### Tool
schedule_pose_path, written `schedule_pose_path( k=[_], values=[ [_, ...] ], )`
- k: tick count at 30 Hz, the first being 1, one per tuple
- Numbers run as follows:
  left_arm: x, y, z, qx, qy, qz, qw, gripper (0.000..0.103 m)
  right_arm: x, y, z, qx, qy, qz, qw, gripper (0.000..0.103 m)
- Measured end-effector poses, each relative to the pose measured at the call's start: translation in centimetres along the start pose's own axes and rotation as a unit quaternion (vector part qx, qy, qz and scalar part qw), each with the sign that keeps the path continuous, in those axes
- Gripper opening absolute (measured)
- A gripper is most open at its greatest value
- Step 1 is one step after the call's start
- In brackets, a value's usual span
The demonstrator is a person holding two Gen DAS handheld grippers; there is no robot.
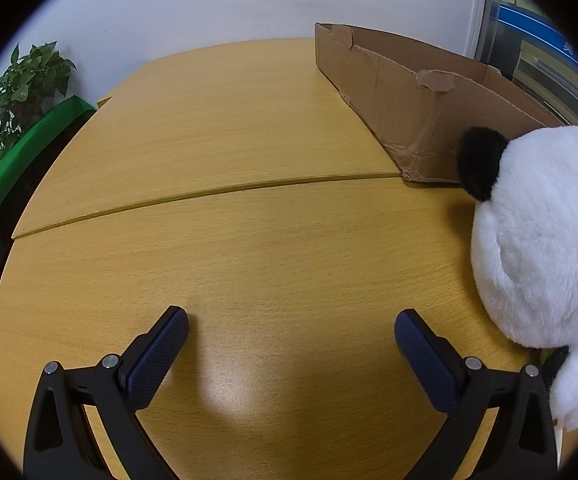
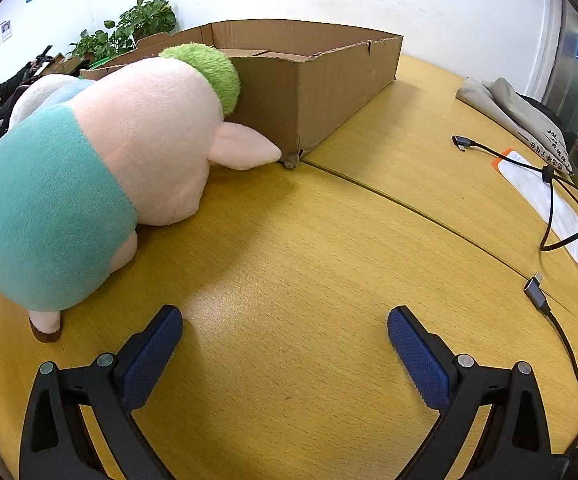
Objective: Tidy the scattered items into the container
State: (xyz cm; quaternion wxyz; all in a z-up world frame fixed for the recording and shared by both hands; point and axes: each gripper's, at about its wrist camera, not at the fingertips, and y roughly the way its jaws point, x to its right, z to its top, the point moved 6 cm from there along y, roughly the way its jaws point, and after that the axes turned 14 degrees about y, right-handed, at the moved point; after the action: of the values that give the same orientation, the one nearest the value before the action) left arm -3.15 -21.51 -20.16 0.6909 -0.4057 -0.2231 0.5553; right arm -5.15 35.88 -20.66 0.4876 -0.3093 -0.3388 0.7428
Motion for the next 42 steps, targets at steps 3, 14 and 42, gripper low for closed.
schedule_pose_path(
  k=[3, 14, 42],
  values=[
    [0.0, 0.0, 0.0, 0.0, 0.0, 0.0, 1.0, 0.103, 0.0, 0.0, 0.0, 0.0, 0.0, 0.0, 1.0, 0.103],
    [0.3, -0.1, -0.1, -0.002, -0.009, 0.007, 0.9999, 0.103, 0.0, 0.0, 0.0, 0.0, 0.001, -0.001, 1.0, 0.103],
    [14.7, -19.5, 1.8, 0.156, -0.058, -0.014, 0.986, 0.102, -0.4, 0.3, 0.4, 0.0, 0.002, -0.002, 1.0, 0.103]
  ],
)
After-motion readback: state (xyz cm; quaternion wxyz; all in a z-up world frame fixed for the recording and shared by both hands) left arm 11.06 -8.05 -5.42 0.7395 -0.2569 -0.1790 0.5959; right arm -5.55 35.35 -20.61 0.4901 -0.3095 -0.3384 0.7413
